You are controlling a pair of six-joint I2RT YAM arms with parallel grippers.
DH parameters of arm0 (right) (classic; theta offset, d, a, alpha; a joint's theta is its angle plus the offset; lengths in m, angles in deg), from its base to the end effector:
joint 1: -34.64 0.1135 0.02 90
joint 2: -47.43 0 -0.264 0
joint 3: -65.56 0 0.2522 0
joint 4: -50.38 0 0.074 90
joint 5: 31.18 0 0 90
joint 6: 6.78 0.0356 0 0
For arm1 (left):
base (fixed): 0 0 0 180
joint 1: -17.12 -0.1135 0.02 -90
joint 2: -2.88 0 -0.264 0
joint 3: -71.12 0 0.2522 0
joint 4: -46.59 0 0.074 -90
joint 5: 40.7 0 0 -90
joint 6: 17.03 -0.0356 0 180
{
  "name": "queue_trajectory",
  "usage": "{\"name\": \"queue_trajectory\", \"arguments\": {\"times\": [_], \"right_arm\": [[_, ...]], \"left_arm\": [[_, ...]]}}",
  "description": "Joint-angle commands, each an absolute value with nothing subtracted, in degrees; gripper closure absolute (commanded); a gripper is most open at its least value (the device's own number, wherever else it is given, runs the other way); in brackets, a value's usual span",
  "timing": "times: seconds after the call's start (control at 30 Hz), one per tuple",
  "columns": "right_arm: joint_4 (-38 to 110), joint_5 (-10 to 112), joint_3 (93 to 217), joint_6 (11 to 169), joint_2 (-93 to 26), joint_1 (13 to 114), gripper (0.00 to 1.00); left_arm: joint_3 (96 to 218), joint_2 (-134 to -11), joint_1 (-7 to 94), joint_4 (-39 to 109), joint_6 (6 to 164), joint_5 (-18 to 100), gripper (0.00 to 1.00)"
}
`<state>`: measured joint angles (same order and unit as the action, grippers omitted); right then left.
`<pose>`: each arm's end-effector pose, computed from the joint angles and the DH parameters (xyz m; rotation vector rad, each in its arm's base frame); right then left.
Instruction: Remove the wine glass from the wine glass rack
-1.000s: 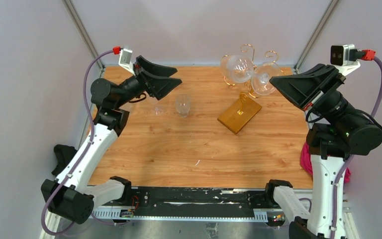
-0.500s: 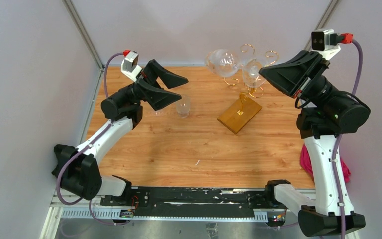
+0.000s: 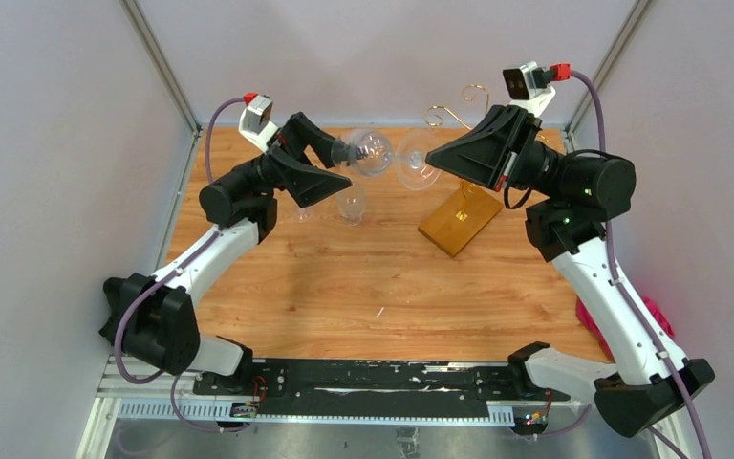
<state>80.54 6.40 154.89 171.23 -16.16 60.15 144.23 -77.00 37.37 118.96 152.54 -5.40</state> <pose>0.1534 0.1045 0.5387 -0.5783 1.1434 2.0306 0.2368 -0.1183 0.4298 0.7239 0.9381 -1.7692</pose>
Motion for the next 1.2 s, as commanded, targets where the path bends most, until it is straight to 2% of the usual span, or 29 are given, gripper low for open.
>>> {"name": "queue_trajectory", "arguments": {"times": [0.0, 0.4, 0.73, 0.87, 1.17], "right_arm": [[79.8, 8.6, 154.9, 164.8, -14.1, 61.0, 1.0], [68.7, 9.1, 157.1, 157.1, -10.2, 61.0, 1.0], [84.9, 9.1, 147.9, 166.2, -13.5, 61.0, 1.0], [89.7, 9.4, 144.9, 168.8, -14.4, 61.0, 1.0], [91.5, 9.5, 141.1, 168.8, -14.8, 62.1, 1.0]], "left_arm": [[143.8, -74.9, 38.0, 123.3, 152.8, -6.5, 0.22], [142.4, -73.6, 38.0, 123.3, 152.8, -5.5, 0.22], [143.1, -67.3, 38.6, 123.2, 153.9, -4.0, 0.28], [142.8, -63.3, 38.7, 123.2, 154.4, -3.5, 0.34], [141.1, -56.6, 38.7, 123.2, 155.6, -1.7, 0.57]]}}
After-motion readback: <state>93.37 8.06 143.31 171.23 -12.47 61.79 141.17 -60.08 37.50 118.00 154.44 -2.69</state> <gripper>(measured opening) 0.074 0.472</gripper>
